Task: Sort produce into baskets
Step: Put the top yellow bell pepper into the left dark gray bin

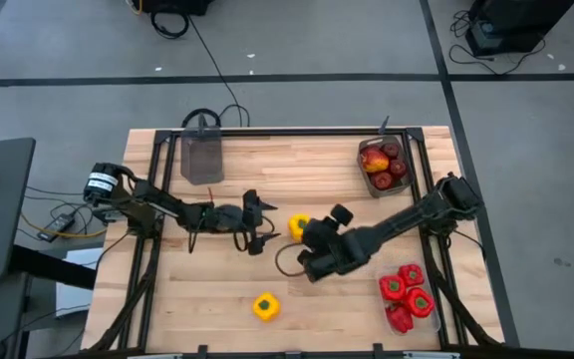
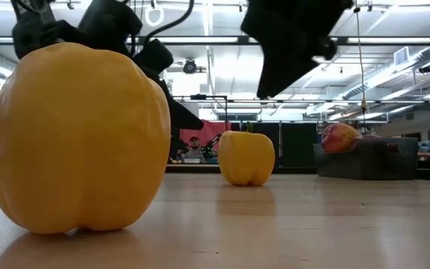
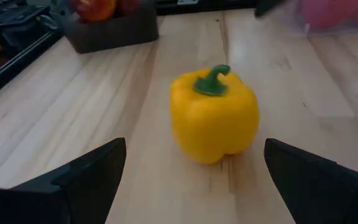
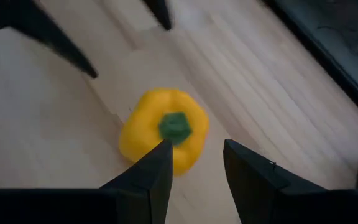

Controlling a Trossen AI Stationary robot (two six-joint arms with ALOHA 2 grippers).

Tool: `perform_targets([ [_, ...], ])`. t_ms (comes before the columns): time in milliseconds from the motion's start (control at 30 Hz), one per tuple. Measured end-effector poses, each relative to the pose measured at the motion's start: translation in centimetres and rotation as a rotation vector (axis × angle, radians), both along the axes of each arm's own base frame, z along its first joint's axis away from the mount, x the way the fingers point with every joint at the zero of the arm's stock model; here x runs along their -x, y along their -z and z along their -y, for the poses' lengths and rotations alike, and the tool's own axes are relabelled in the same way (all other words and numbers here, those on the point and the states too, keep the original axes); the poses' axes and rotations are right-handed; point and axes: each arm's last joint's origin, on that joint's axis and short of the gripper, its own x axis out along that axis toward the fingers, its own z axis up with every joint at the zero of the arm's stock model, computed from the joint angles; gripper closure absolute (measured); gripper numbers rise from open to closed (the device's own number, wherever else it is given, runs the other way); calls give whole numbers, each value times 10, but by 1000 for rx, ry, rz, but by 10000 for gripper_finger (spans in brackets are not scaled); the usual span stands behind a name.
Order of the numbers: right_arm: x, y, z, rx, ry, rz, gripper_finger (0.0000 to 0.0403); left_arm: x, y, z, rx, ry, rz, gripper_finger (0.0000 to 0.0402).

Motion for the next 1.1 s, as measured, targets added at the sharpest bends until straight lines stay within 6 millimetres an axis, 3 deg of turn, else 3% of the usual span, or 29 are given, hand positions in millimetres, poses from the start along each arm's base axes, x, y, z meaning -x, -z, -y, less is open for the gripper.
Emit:
perform_targets([
  [167, -12, 1, 22, -48, -94, -99, 249, -2, 0, -14, 37, 69, 3, 14],
  [333, -4, -14, 40, -26, -59, -125, 252, -8, -10, -15, 67, 176, 69, 29],
  [467, 7, -35, 51, 33, -9, -78, 261, -31, -27, -17, 83, 154, 54, 62],
  [633, 18, -59, 65, 87, 68, 19, 275, -62, -33, -16, 13, 171, -36, 101],
  [833, 28, -73, 70, 114, 87, 47, 281, -79, -25, -16, -19, 186, -64, 124],
  [1100, 35, -76, 71, 151, 89, 15, 283, -79, -17, -23, -27, 174, -108, 186],
])
